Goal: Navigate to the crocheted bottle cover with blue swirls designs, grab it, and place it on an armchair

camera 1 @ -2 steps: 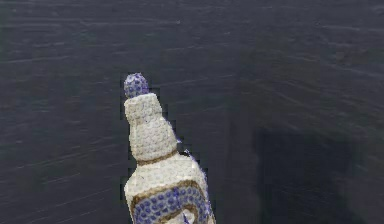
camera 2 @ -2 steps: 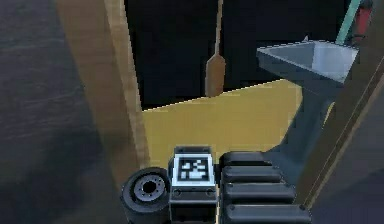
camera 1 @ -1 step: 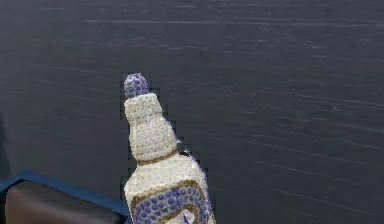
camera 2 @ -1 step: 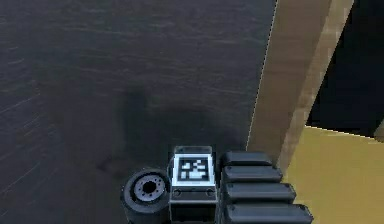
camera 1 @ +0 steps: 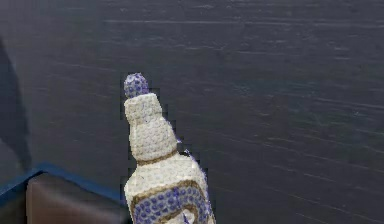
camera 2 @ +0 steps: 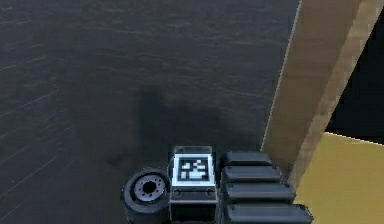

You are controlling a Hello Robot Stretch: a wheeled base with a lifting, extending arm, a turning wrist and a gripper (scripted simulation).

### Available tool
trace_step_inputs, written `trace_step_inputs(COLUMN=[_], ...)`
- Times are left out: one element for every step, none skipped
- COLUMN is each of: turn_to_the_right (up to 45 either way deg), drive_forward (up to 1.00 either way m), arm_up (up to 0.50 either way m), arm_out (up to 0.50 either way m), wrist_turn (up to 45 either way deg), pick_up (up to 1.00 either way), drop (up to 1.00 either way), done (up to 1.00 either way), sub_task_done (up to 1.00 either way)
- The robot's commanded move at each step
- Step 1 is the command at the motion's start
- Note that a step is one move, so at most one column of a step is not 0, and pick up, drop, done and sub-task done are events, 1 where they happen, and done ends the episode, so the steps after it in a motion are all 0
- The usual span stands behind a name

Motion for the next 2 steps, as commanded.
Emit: trace_step_inputs(turn_to_the_right=[45.0, 15.0], drive_forward=[0.0, 0.0], arm_up=[0.0, 0.0], arm_out=[0.0, 0.0], wrist_turn=[0.0, 0.0], pick_up=[0.0, 0.0], drop=[0.0, 0.0], done=[0.0, 0.0], sub_task_done=[0.0, 0.0])
